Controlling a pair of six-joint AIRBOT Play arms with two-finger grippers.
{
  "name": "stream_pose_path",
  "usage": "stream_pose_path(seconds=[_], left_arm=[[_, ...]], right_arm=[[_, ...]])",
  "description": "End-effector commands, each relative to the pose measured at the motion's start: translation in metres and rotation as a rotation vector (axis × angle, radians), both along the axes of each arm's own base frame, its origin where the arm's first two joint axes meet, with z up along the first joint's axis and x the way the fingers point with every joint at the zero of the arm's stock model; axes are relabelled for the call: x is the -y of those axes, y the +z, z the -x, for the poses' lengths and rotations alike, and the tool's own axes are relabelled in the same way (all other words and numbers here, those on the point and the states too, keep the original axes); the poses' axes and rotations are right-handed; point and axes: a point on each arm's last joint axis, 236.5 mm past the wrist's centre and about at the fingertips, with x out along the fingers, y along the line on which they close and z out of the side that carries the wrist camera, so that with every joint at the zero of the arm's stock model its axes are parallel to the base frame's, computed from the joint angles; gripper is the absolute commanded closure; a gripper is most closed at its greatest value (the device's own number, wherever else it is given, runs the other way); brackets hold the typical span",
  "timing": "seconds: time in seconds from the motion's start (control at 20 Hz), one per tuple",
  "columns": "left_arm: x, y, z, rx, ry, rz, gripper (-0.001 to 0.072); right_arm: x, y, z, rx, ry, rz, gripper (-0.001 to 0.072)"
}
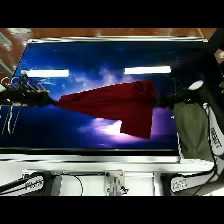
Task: Fold the shirts.
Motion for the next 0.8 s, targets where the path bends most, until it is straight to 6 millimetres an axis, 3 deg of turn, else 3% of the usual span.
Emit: stream_pose_path(seconds=[0.0,0.05,0.1,0.15,0.2,0.25,0.3,0.4,0.5,0.6,0.75], left_arm=[[0.009,0.187,-0.025,0.518,-0.003,-0.024,0.0680],[0.007,0.261,-0.019,0.713,0.035,-0.041,0.0679],[0.005,0.339,0.001,0.920,0.080,-0.070,0.0679],[0.005,0.408,0.033,1.109,0.119,-0.092,0.0679],[0.007,0.457,0.068,1.252,0.145,-0.109,0.0679],[0.012,0.494,0.104,1.363,0.158,-0.129,0.0679],[0.019,0.517,0.140,1.442,0.155,-0.149,0.0679],[0.028,0.533,0.191,1.499,0.166,-0.153,0.0680],[0.026,0.521,0.219,1.444,0.200,-0.196,0.0681],[0.017,0.495,0.231,1.336,0.230,-0.282,0.0680],[0.007,0.454,0.234,1.175,0.215,-0.387,0.0680]], right_arm=[[-0.015,0.172,-0.031,0.495,0.098,0.065,0.0641],[-0.014,0.246,-0.029,0.678,0.076,0.100,0.0640],[-0.009,0.327,-0.017,0.884,0.037,0.149,0.0640],[-0.005,0.404,0.009,1.082,-0.014,0.190,0.0640],[0.000,0.471,0.044,1.258,-0.086,0.232,0.0640],[0.006,0.522,0.081,1.390,-0.164,0.257,0.0640],[0.010,0.562,0.124,1.500,-0.235,0.266,0.0640],[0.020,0.599,0.194,1.623,-0.325,0.336,0.0640],[0.031,0.602,0.242,1.640,-0.377,0.445,0.0640],[0.046,0.591,0.270,1.596,-0.419,0.547,0.0640],[0.057,0.563,0.277,1.483,-0.408,0.626,0.0639]])
